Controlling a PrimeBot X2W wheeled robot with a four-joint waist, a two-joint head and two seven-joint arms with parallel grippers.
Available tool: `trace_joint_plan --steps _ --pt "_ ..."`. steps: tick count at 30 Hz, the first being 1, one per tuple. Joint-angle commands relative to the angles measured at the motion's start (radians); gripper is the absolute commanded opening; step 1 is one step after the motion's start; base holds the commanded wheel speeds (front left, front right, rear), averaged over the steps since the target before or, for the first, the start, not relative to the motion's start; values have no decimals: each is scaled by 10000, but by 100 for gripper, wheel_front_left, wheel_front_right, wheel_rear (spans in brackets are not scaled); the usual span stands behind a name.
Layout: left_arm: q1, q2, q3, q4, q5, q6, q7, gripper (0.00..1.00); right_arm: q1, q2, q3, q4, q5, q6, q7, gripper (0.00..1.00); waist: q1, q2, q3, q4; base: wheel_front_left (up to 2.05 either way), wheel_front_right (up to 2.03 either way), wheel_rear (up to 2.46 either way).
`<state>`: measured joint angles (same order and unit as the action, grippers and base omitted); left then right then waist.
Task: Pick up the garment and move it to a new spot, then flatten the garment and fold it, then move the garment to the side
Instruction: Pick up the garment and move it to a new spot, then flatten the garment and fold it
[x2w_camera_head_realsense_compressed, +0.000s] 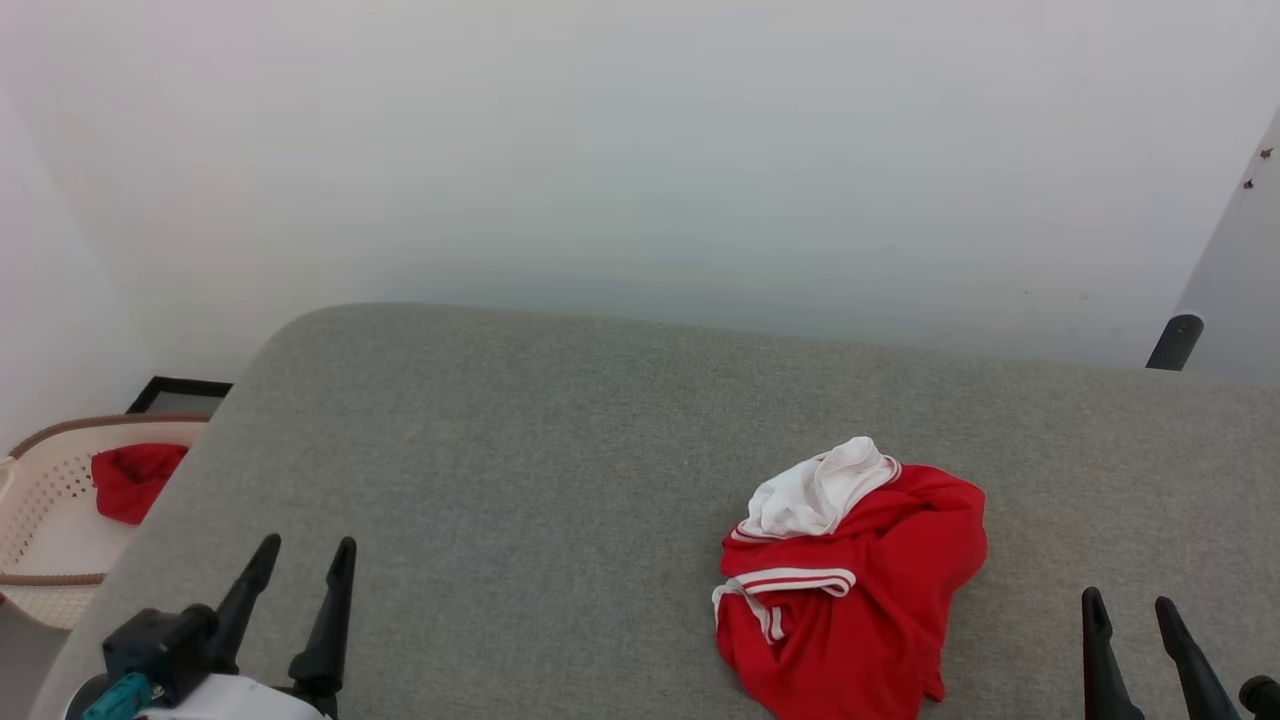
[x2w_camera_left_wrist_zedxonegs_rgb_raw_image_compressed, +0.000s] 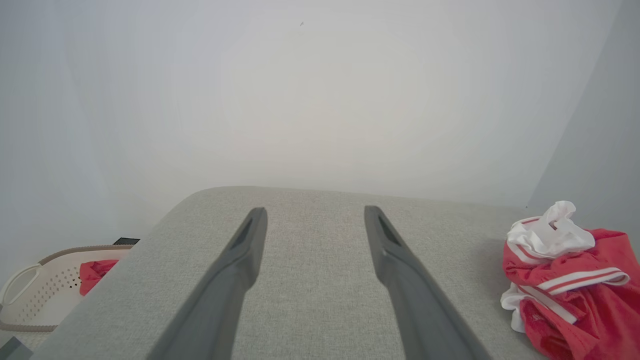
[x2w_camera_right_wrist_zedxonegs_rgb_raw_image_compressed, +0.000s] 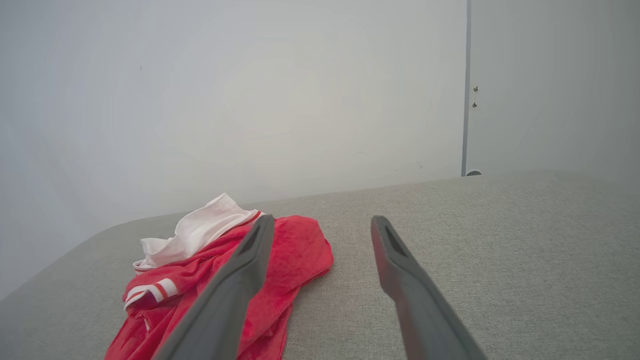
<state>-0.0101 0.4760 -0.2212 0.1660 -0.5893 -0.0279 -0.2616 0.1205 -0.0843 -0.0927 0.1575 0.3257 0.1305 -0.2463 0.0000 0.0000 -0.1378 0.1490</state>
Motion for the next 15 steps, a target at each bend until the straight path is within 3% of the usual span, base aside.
trace_joint_plan --steps 1,9,15 --pt "99 -25 31 -22 95 -47 -42 100 90 16 22 13 -38 4 -25 100 0 0 -1 -9 0 0 0" --pt "-70 -52 -183 -204 -43 -198 281 100 65 -60 120 55 -1 4 -43 100 0 0 73 -220 0 0 0" --pt "-1055 -14 -717 -707 -518 -558 1729 100 -195 -101 284 102 -11 4 -17 100 0 0 304 -653 0 0 0"
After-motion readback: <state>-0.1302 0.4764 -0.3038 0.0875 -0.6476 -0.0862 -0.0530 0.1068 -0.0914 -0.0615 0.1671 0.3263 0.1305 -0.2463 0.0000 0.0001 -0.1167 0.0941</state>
